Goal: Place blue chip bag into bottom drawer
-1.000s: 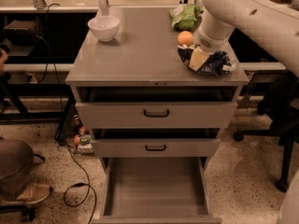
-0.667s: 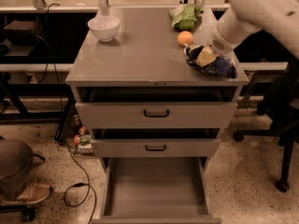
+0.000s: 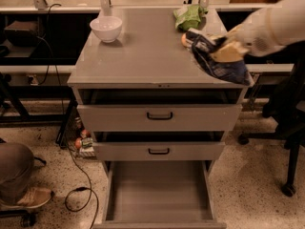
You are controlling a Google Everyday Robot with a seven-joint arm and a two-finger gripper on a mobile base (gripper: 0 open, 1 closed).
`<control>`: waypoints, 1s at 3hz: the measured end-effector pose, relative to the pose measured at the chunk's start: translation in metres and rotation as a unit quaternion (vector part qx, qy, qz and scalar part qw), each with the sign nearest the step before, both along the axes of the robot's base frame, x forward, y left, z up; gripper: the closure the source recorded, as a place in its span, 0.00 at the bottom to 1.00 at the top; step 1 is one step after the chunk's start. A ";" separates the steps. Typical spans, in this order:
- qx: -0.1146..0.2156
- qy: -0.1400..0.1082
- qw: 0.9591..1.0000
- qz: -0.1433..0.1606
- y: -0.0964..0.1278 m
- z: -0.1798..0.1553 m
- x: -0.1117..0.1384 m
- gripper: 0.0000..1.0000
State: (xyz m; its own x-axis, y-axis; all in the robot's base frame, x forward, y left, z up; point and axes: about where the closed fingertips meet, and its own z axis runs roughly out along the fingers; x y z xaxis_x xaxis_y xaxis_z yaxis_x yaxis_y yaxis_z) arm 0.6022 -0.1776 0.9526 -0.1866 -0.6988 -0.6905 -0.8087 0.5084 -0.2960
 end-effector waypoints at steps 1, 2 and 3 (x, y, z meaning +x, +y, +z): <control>0.005 0.059 0.996 0.065 -0.007 -0.003 -0.081 1.00; 0.006 0.062 0.996 0.066 -0.005 -0.006 -0.080 1.00; 0.008 0.073 0.995 0.067 -0.003 -0.017 -0.080 1.00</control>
Offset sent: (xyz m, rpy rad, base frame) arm -0.0531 -0.0090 0.0090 0.0198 0.0289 0.0769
